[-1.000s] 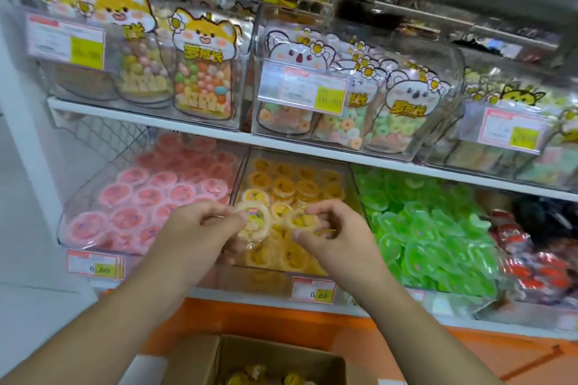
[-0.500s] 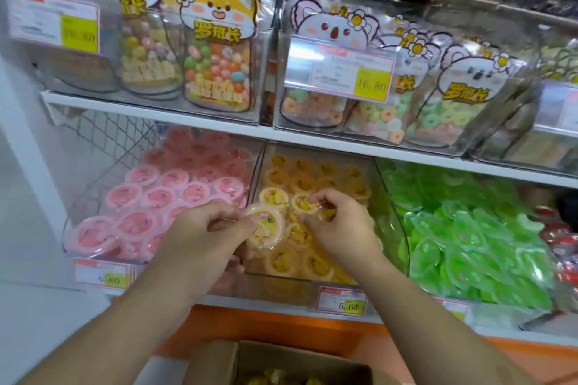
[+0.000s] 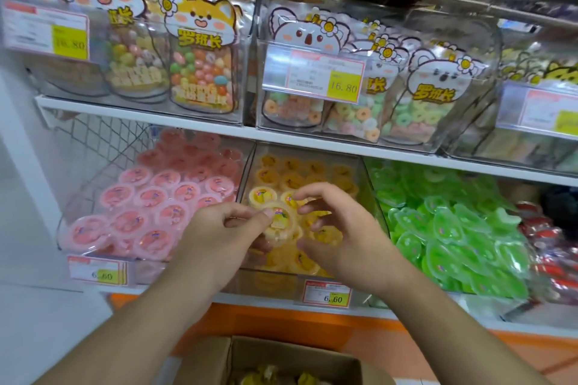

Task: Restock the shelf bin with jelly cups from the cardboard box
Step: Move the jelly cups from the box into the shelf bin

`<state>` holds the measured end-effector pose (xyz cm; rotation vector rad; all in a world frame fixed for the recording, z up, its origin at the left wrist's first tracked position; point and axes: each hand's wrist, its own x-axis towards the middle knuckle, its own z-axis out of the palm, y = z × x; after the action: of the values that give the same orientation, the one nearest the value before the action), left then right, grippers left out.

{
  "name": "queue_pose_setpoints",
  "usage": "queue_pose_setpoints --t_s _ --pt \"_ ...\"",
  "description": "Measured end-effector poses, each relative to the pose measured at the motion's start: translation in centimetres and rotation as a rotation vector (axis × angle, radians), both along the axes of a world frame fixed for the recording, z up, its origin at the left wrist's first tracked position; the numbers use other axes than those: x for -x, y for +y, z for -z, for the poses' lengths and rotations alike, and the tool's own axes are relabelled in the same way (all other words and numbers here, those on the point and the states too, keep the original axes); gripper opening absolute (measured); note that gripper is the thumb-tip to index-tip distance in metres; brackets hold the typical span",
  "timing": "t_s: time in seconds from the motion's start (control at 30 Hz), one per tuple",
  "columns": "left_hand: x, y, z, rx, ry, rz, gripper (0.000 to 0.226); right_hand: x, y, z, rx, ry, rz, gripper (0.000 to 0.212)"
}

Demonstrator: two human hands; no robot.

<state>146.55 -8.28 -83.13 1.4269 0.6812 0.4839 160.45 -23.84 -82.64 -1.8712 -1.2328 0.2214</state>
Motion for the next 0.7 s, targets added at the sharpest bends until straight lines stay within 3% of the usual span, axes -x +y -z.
queue_pose_setpoints --t_s 0.2,0.33,0.57,0.7 --pt "-1.8 -2.1 -0.1 0.025 -0.031 0.036 0.027 0.3 -0.7 0.7 -0.074 -0.209 0.093 0.044" --pt "-2.4 -2.7 -0.1 -0.019 -0.006 0.103 0.025 -0.3 -1.2 0.9 -0.080 -0.180 0.184 0.043" --pt "-1.9 -1.0 0.7 -0.762 0.085 0.048 0.008 -2.7 -0.1 2.1 0.075 -0.101 0.452 0.042" --pt "-1.0 0.9 1.3 -0.969 0.179 0.029 0.034 -4.0 1.3 3.1 0.145 -0.079 0.549 0.039"
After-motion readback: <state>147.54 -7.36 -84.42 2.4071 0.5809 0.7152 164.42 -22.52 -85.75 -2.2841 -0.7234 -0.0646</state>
